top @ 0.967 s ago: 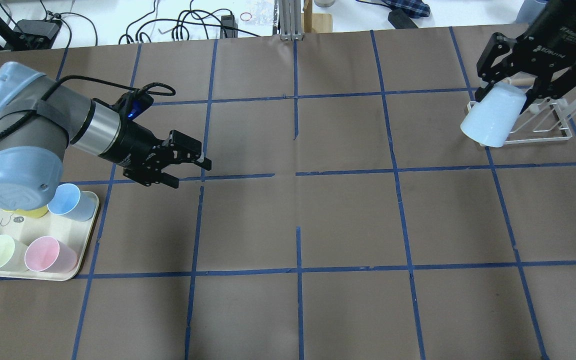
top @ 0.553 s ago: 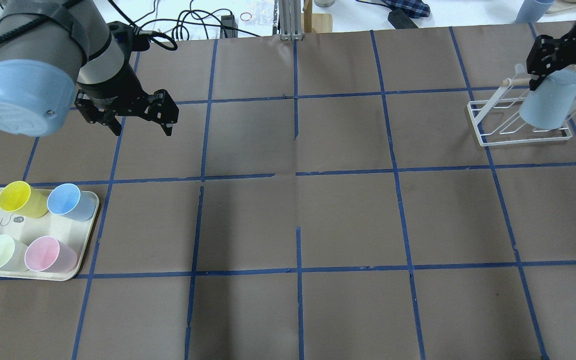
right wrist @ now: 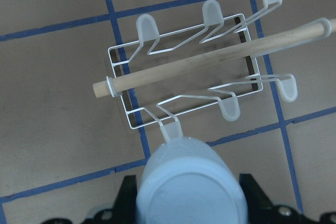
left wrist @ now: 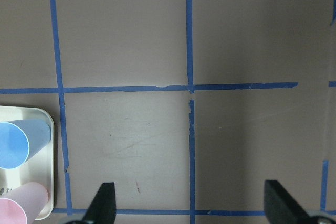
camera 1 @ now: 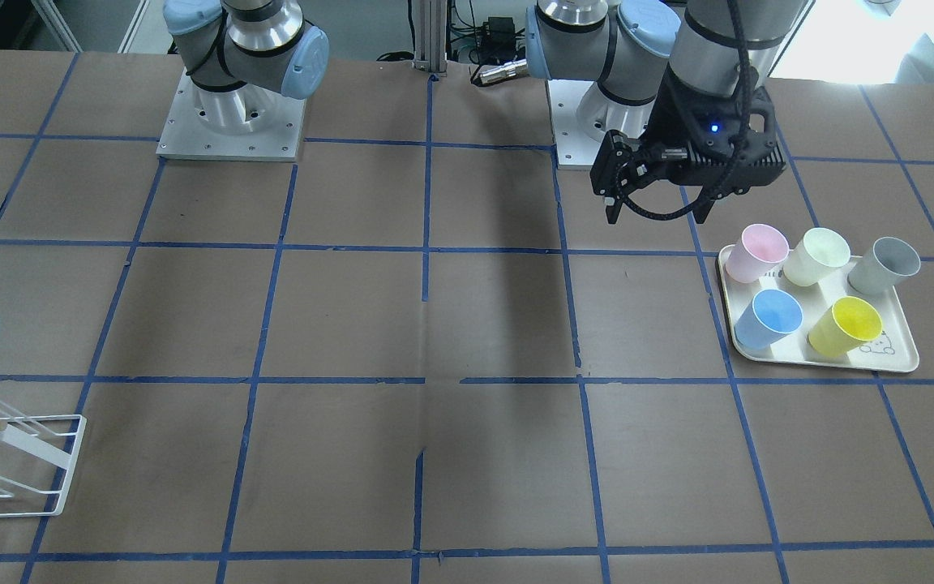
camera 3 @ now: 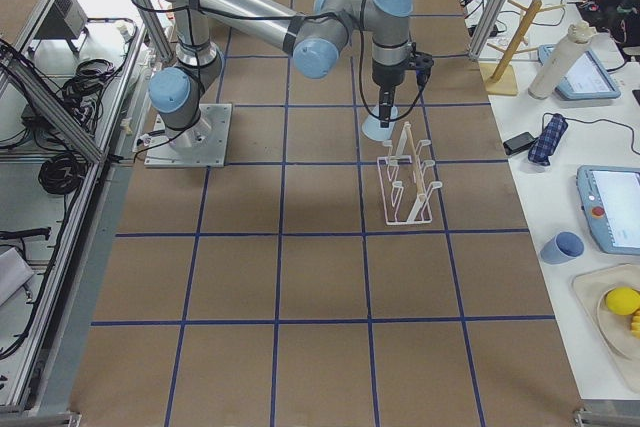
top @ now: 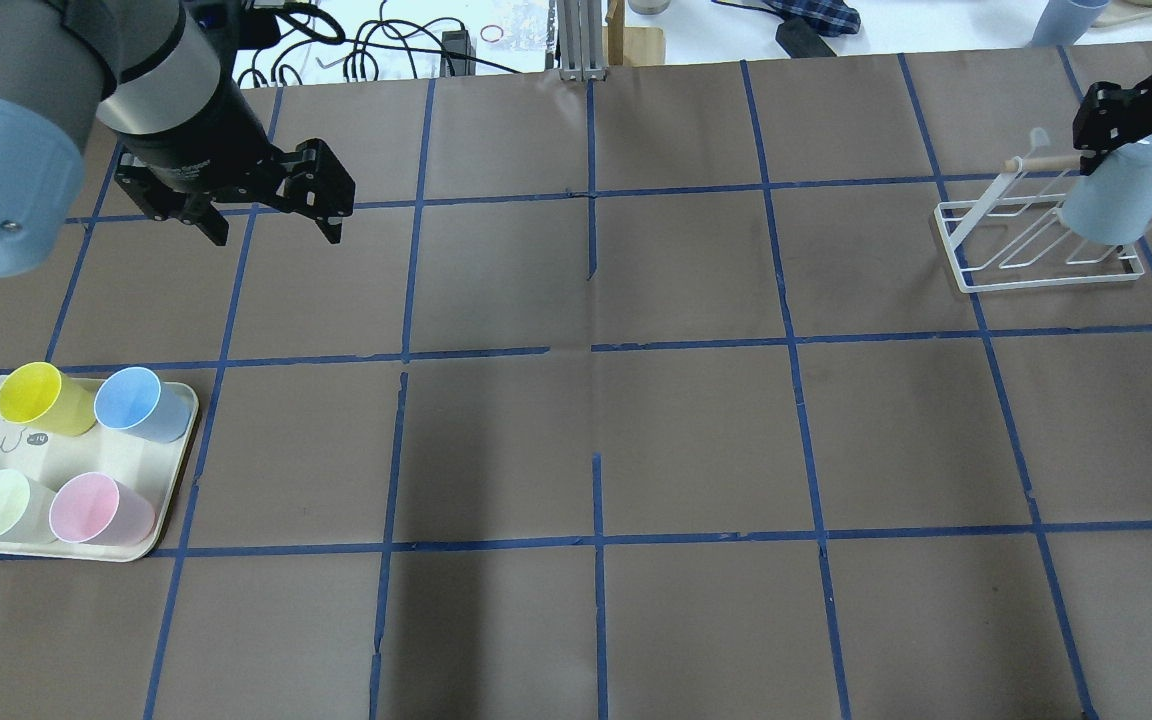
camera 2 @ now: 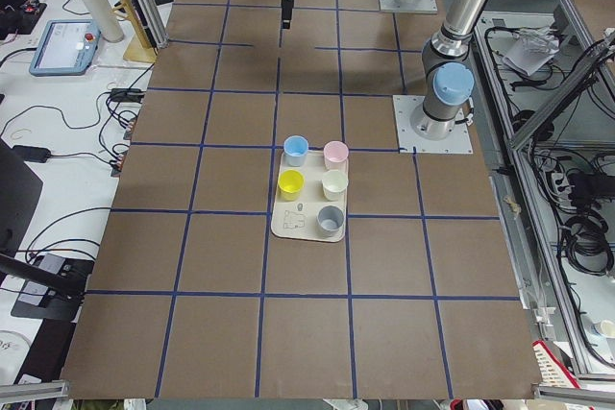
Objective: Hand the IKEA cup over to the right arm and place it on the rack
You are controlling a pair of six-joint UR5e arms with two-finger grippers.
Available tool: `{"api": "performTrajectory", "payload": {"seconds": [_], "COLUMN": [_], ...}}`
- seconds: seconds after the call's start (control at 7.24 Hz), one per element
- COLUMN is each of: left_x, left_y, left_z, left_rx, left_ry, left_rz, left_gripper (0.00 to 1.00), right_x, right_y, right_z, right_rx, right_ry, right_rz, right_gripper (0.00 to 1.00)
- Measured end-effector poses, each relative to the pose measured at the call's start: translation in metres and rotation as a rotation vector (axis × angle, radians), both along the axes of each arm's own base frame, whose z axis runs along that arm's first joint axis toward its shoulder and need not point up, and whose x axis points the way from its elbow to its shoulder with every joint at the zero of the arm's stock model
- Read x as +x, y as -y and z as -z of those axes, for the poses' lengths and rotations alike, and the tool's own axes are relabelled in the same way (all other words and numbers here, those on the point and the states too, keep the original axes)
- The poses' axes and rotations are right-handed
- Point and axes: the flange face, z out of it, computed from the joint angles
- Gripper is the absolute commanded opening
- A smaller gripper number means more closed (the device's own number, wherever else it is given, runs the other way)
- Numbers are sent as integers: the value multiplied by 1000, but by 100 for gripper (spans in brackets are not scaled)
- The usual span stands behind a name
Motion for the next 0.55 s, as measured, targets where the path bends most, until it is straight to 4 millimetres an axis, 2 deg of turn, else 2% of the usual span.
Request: {"api": "performTrajectory", "payload": {"seconds": [0.14,0.28,0.55], "left_x": [3,7,25], "left_y": [-10,-13,-1], "left_z": [-20,-29,-29], "left_rx": [-34,-63,-118], "left_ry": [5,5,1], "left_rz": [-1,-5,-44], "left_gripper": [100,100,100], "right_x": [-2,-4,-6], "right_y": [3,8,19], "right_z": [4,10,24], "right_rx": [-7,-13,-31], "right_ry": [0,1,2], "right_rz": [-1,-2,-7], "right_gripper": [0,0,0]}}
